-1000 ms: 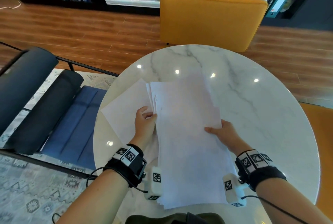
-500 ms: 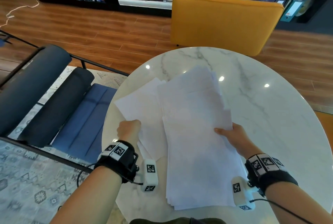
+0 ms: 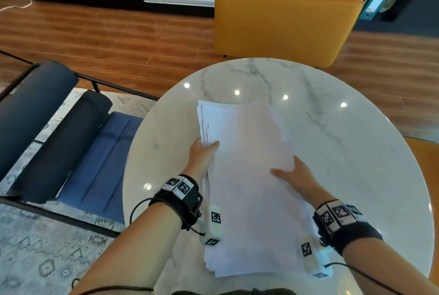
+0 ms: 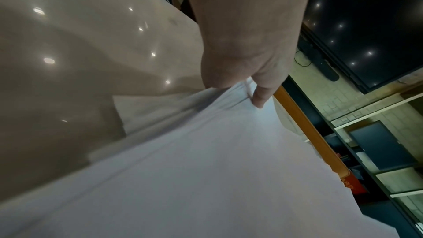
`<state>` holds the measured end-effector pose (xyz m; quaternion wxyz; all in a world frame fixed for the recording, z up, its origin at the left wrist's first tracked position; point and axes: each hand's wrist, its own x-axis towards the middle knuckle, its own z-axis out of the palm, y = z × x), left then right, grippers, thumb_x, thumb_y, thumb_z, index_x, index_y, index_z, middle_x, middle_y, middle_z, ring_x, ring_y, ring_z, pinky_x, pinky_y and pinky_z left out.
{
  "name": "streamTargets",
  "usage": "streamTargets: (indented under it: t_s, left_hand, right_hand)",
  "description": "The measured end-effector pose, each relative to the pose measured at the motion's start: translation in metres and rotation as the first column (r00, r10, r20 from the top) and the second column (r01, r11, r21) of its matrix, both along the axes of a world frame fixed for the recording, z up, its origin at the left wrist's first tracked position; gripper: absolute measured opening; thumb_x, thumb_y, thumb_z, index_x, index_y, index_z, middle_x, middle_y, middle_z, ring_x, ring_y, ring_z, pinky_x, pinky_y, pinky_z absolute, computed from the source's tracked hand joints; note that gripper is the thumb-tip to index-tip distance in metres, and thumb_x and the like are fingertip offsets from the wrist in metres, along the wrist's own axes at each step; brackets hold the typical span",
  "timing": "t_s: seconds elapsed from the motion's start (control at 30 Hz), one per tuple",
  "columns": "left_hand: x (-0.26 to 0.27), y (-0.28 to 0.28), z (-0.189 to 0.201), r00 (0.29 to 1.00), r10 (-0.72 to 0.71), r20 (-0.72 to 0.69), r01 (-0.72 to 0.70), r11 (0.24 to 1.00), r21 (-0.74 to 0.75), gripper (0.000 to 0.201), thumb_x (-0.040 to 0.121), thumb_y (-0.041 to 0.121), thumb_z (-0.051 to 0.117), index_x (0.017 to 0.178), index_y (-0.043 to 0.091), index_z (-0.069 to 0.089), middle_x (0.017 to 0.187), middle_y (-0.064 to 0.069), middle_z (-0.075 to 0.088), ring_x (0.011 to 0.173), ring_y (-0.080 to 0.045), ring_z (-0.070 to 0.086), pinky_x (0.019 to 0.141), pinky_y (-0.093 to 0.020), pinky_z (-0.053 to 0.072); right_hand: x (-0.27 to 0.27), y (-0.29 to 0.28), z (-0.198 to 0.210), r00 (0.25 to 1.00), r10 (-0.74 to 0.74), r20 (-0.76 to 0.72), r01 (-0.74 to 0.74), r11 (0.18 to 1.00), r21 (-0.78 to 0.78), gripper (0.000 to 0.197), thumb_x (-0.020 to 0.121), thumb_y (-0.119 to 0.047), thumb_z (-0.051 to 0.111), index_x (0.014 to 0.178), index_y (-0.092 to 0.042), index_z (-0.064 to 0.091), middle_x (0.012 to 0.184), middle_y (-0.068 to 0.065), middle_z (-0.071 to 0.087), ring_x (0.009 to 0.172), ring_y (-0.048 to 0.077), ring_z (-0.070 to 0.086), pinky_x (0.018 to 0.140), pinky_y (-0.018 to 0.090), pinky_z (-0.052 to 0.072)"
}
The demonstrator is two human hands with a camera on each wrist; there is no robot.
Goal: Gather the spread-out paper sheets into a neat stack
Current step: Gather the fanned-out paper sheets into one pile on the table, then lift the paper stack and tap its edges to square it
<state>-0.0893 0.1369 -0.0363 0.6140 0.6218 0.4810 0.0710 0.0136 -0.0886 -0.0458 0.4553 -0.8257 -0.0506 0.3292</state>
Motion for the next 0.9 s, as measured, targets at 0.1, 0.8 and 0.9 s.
streamTargets:
  t_s: [0.1,0.8,0.9]
  left_hand:
    - [0.002,-0.009,0.001,0.997,-0.018,0.076,0.015,0.999,0.032,0.013,0.085,0.009,0.058,0.098,0.009,0.059,0.086,-0.002,0.058,0.077,-0.018,0.055,0.061,-0.022,0.043]
    - [0.009,0.000,0.105,0.865,-0.201,0.459,0.048,0.945,0.324,0.059,0.080,0.020,0.075,0.130,0.017,0.043,0.127,0.010,0.052,0.103,0.018,0.057,0.094,-0.022,0.048]
    - [0.014,-0.011,0.126,0.834,-0.188,0.519,-0.072,0.896,0.439,0.059,0.088,0.006,0.064,0.138,0.006,0.034,0.129,0.004,0.049,0.094,0.020,0.059,0.093,-0.017,0.047]
  right_hand:
    - [-0.002,0.002,-0.004,1.000,0.019,0.017,-0.017,0.997,-0.076,0.063,0.074,-0.024,0.075,0.130,-0.009,0.049,0.122,0.010,0.063,0.106,0.026,0.060,0.084,0.033,0.046]
    - [0.013,0.018,0.089,0.958,-0.279,-0.066,0.264,0.771,0.579,0.007,0.076,-0.006,0.072,0.082,-0.009,0.072,0.072,0.000,0.076,0.062,0.015,0.071,0.063,0.031,0.058]
    - [0.010,0.024,0.120,0.946,-0.323,0.012,0.243,0.734,0.635,0.004,0.075,-0.010,0.075,0.079,-0.011,0.074,0.075,0.000,0.077,0.069,0.017,0.072,0.068,0.032,0.058]
